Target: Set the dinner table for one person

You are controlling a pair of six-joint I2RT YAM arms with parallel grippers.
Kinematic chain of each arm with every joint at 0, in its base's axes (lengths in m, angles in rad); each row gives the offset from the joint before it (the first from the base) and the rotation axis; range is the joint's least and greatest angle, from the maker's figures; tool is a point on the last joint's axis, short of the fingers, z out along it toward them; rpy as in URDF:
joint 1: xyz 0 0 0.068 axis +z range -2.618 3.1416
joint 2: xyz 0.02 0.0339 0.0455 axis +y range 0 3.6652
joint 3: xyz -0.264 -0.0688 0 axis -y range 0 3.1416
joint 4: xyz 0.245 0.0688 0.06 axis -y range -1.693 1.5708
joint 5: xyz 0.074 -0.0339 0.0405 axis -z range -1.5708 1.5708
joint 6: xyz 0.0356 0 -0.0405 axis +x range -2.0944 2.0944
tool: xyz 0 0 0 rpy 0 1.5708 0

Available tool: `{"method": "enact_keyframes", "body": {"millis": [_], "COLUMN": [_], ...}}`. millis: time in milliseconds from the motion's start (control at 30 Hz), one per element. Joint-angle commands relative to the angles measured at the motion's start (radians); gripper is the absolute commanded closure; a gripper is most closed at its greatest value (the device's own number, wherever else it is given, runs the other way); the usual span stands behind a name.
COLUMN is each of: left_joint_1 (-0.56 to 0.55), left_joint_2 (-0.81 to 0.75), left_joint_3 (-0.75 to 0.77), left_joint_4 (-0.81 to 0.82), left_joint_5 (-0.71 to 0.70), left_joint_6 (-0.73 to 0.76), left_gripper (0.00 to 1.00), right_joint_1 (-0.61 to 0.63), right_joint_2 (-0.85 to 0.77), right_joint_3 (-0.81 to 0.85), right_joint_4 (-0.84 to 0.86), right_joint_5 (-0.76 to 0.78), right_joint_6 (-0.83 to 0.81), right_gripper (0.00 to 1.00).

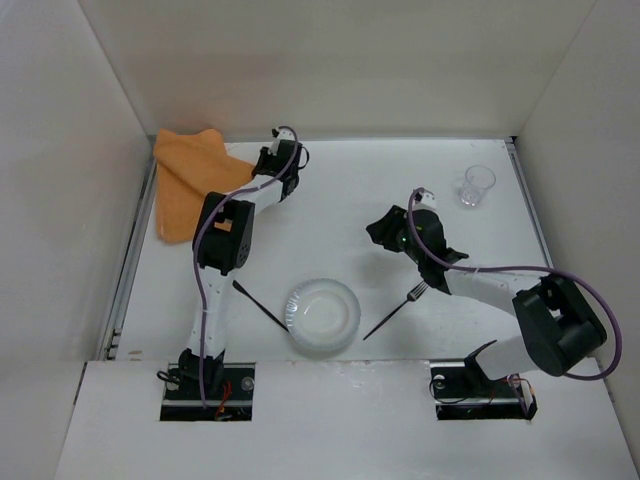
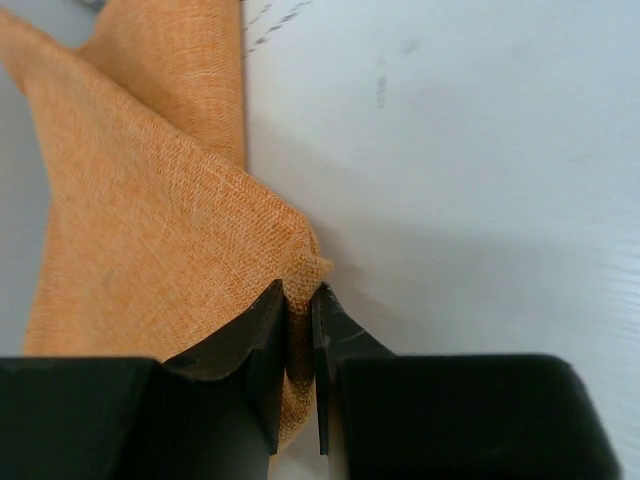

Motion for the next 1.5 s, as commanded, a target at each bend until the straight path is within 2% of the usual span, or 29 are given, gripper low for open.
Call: {"method": "enact_keyframes", "body": {"millis": [0,233,400,567,700,867,933,1000,1067,1133,1267,1367,1467], "left_joint_1": [-0.041,-0.041,-0.071,-0.131,-0.163,-0.202,-0.206,-0.194,-0.177,-0.136,-0.021,0.109,0.253], "left_joint_2": [-0.096,-0.132,-0.158,-0.115,-0.047,0.026,-0.001,-0.105,-0.231,-0.386,-0.72,-0.952,-1.07], "left_joint_3": [0.075,0.114,0.117,0.209,0.356,0.687,0.782,0.769,0.677,0.483,-0.016,-0.425,-0.703], "left_joint_4": [-0.095,-0.17,-0.168,-0.173,-0.2,-0.263,-0.282,-0.262,-0.233,-0.152,0.112,0.265,0.293], "left_joint_5": [0.102,0.219,0.256,0.277,0.296,0.355,0.366,0.388,0.4,0.411,0.398,0.36,0.349], "left_joint_6": [-0.19,-0.391,-0.452,-0.469,-0.483,-0.508,-0.5,-0.488,-0.475,-0.475,-0.517,-0.657,-0.84], "left_gripper": [0.95,0.97,0.98,0.98,0.99,1.0,1.0,1.0,1.0,1.0,0.99,0.99,0.98], "right_joint_1": [0.009,0.062,0.066,0.068,0.068,0.037,0.028,0.022,0.011,0.0,-0.01,-0.004,0.011], "right_joint_2": [0.002,0.043,0.059,0.065,0.042,-0.007,-0.016,-0.027,-0.041,-0.052,-0.049,-0.009,0.043], "right_joint_3": [0.032,0.06,0.067,0.07,0.057,0.032,0.026,0.02,0.012,0.004,0.0,0.018,0.049], "right_joint_4": [0.058,0.058,0.058,0.058,0.058,0.059,0.059,0.059,0.059,0.059,0.059,0.059,0.062], "right_joint_5": [-0.003,0.006,0.0,0.0,0.003,0.006,0.006,0.008,0.014,0.025,0.037,0.033,0.025], "right_joint_6": [-0.005,-0.02,-0.02,-0.023,-0.026,-0.026,-0.028,-0.028,-0.022,-0.017,-0.016,-0.009,0.01], "right_gripper": [0.53,0.51,0.51,0.5,0.5,0.5,0.5,0.5,0.49,0.49,0.48,0.44,0.39]}}
